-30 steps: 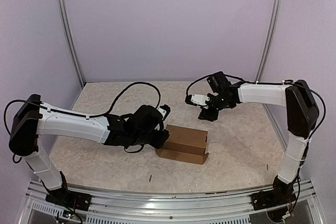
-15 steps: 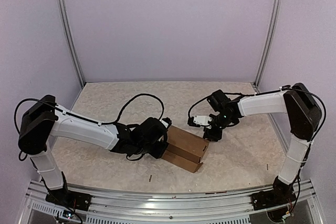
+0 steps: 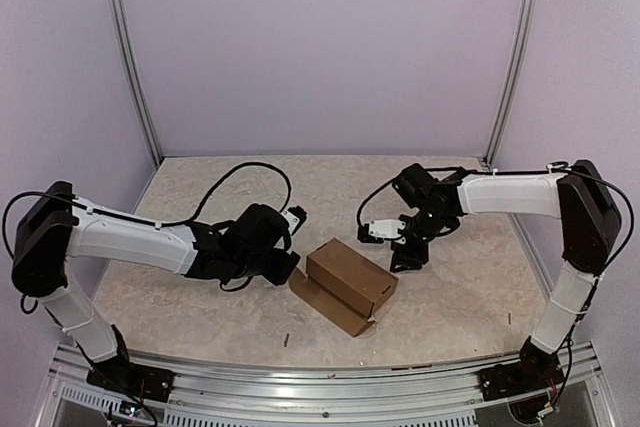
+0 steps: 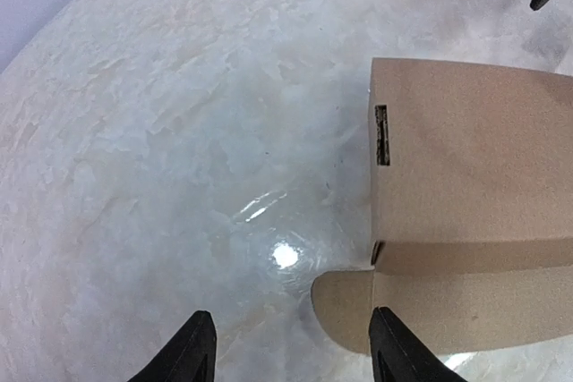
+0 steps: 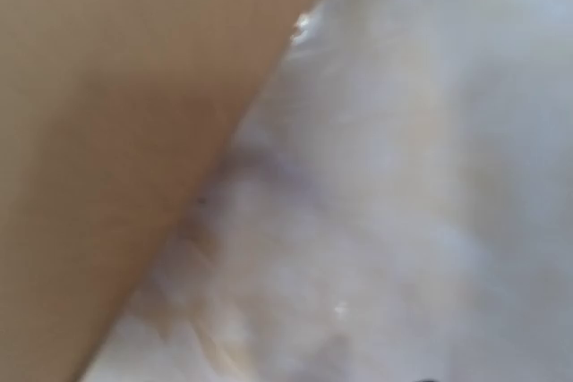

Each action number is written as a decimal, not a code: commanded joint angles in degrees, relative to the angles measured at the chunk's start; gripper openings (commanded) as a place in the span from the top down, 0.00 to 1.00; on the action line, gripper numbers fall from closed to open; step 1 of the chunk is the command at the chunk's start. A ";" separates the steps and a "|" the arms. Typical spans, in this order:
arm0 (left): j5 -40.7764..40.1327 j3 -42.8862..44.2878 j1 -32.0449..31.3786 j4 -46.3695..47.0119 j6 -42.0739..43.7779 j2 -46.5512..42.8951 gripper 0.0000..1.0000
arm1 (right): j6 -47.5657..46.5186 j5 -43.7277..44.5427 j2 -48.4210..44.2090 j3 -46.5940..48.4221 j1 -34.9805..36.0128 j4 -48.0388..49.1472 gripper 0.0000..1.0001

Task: Fold the paper box

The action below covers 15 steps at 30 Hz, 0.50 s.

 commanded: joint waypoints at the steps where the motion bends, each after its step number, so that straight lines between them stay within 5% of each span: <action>1: -0.35 -9.07 0.97 5.07 -2.28 -14.66 0.42 | -1.82 1.22 -8.66 5.81 -0.39 -6.26 0.31; 3: 1.44 -15.24 1.25 10.41 -4.91 -20.81 0.43 | -1.62 2.52 -10.47 7.35 -0.52 -7.37 0.02; 7: 9.97 -26.87 2.91 23.49 -6.45 -27.22 0.45 | -1.50 3.90 -14.47 5.50 -0.73 -4.34 0.00; 11: 14.55 -27.49 4.43 23.45 -9.37 -26.14 0.45 | 9.72 0.20 -13.65 7.54 -3.24 -1.14 0.00; 15: 14.18 -26.25 3.76 24.93 -10.81 -21.32 0.46 | 7.61 -15.73 -10.49 9.03 -5.72 -4.21 0.00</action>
